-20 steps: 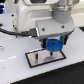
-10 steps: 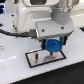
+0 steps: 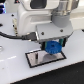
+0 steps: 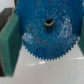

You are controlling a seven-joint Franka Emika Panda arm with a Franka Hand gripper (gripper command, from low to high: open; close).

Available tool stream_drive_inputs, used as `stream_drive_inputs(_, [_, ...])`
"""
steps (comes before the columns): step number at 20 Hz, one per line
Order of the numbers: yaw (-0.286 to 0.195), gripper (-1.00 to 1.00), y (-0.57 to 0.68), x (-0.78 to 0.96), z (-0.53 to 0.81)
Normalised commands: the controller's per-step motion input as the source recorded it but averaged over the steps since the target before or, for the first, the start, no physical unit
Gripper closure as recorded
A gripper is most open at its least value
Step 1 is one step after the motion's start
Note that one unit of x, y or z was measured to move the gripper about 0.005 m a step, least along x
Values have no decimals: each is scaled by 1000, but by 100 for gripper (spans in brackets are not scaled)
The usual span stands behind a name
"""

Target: Insert the blue gear onto the right peg, followed by the red gear

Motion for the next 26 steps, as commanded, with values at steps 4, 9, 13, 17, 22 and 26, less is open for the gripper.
stream_drive_inputs(4, [0, 100, -22, 141, 341])
stream_drive_inputs(9, [0, 100, 9, 197, 38])
stream_drive_inputs(13, [0, 100, 134, 405, 0])
stream_drive_inputs(17, [0, 100, 12, 107, 28])
stream_drive_inputs(22, [0, 100, -14, 43, 150])
stream_drive_inputs(26, [0, 100, -27, 30, 438])
